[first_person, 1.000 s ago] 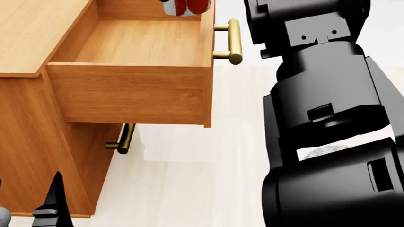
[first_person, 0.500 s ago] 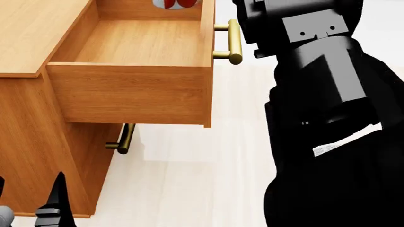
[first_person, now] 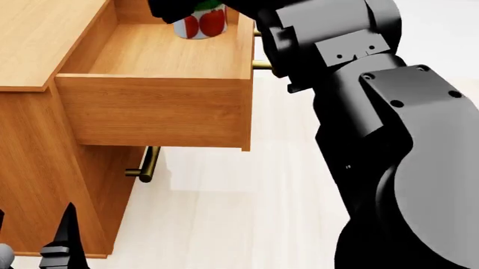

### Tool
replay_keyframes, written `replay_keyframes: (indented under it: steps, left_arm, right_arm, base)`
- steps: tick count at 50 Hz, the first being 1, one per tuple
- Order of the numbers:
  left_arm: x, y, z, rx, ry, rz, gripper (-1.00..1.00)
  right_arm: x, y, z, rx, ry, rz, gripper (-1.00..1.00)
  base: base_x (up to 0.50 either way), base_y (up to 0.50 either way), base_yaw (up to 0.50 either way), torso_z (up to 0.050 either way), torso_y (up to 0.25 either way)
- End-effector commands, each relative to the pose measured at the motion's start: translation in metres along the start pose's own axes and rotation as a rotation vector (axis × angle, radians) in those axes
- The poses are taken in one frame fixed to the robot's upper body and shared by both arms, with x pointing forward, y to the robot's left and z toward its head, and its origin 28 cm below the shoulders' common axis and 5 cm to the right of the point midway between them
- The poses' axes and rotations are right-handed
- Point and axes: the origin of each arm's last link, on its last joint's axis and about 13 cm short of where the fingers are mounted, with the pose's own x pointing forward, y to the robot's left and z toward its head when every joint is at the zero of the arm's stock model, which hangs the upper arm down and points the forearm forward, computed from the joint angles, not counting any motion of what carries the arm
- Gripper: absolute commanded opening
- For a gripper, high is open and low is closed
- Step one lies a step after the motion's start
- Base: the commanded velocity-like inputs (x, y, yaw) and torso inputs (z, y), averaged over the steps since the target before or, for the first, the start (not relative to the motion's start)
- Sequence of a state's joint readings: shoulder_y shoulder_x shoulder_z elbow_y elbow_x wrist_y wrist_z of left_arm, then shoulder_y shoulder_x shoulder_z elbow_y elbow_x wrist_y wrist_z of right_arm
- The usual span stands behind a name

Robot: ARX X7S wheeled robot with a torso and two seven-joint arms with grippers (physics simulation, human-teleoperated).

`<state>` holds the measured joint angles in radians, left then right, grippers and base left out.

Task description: Put the ketchup in the top drawer of the cabinet.

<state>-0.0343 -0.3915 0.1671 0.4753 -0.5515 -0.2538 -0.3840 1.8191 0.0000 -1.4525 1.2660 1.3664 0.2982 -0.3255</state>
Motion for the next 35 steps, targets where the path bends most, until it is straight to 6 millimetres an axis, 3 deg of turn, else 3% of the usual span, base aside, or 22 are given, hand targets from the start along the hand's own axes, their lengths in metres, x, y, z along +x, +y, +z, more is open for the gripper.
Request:
replay_keyframes:
  steps: [1, 7, 24, 25, 27, 29, 35]
  left_arm:
    - [0.000, 0.002, -0.002, -0.003, 0.004, 0.004, 1.00]
    - [0.000, 0.002, -0.002, -0.005, 0.004, 0.004, 1.00]
    - [-0.001, 0.002, -0.004, -0.001, 0.006, 0.005, 1.00]
    - [-0.001, 0.002, -0.004, -0.004, 0.009, 0.005, 1.00]
    - [-0.001, 0.002, -0.004, -0.005, 0.008, 0.006, 1.00]
    - [0.000, 0.002, -0.003, -0.005, 0.007, 0.008, 1.00]
    - [0.000, 0.002, -0.004, -0.004, 0.009, 0.004, 1.00]
  right_arm:
    - [0.002, 0.004, -0.004, -0.024, 0.024, 0.015, -1.00]
    - [0.005, 0.006, -0.016, -0.016, 0.033, 0.043, -1.00]
    - [0.007, 0.008, -0.023, -0.026, 0.078, 0.064, -1.00]
    - [0.008, 0.008, -0.031, -0.025, 0.080, 0.063, -1.00]
    - [0.007, 0.008, -0.024, -0.026, 0.082, 0.063, -1.00]
    - [0.009, 0.008, -0.033, -0.023, 0.082, 0.064, -1.00]
    - [0.007, 0.008, -0.027, -0.023, 0.090, 0.063, -1.00]
  base:
    - [0.00, 0.00, 0.00, 0.000, 0.000]
    - [0.00, 0.00, 0.00, 0.000, 0.000]
    - [0.00, 0.00, 0.00, 0.001, 0.000]
    - [0.00, 0.00, 0.00, 0.000, 0.000]
    - [0.00, 0.00, 0.00, 0.000, 0.000]
    - [0.00, 0.00, 0.00, 0.000, 0.005]
    - [0.00, 0.00, 0.00, 0.000, 0.000]
